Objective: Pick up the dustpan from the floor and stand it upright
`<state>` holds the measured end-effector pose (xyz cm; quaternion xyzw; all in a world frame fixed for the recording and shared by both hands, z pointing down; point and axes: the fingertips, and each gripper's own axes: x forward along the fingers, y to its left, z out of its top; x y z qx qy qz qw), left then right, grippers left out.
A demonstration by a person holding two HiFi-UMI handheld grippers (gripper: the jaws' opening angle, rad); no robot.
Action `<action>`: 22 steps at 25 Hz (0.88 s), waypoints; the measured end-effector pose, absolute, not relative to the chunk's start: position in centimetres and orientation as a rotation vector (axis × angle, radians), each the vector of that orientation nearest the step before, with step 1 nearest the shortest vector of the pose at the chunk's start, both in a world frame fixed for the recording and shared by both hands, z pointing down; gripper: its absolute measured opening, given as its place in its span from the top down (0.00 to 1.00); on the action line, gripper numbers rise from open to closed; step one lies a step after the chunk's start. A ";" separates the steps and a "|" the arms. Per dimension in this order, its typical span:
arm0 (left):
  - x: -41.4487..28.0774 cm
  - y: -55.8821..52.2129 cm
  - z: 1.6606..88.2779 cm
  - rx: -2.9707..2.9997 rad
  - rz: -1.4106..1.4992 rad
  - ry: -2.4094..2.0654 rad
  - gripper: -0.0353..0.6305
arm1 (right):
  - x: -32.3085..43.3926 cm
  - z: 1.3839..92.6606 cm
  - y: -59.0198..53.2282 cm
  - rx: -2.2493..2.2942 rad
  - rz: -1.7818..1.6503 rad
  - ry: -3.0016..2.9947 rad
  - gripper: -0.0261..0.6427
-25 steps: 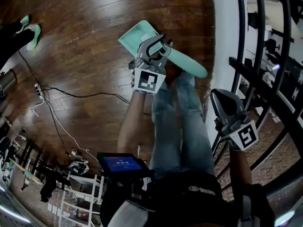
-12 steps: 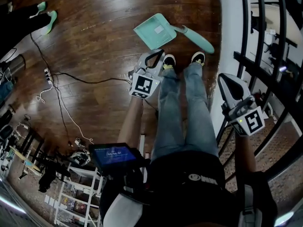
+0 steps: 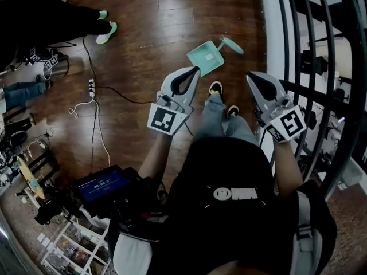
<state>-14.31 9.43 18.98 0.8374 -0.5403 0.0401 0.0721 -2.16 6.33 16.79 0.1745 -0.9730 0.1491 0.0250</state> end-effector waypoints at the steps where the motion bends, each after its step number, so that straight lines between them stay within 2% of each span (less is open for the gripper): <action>1: -13.2 10.1 16.7 2.533 0.107 -1.644 0.92 | -2.2 15.1 7.2 0.519 0.437 -3.047 0.96; 5: -8.1 13.9 10.3 2.604 0.115 -1.689 0.92 | -1.1 9.8 11.1 0.460 0.372 -3.150 0.96; 10: -2.1 20.9 6.5 2.646 0.147 -1.708 0.92 | 2.7 5.8 16.7 0.433 0.322 -3.266 0.96; 18: -2.6 23.0 6.5 2.643 0.179 -1.787 0.92 | 1.3 8.2 19.7 0.367 0.280 -3.194 0.96; 22: -0.4 21.1 4.8 2.567 0.254 -1.730 0.92 | 3.6 4.4 17.5 0.396 0.305 -3.180 0.96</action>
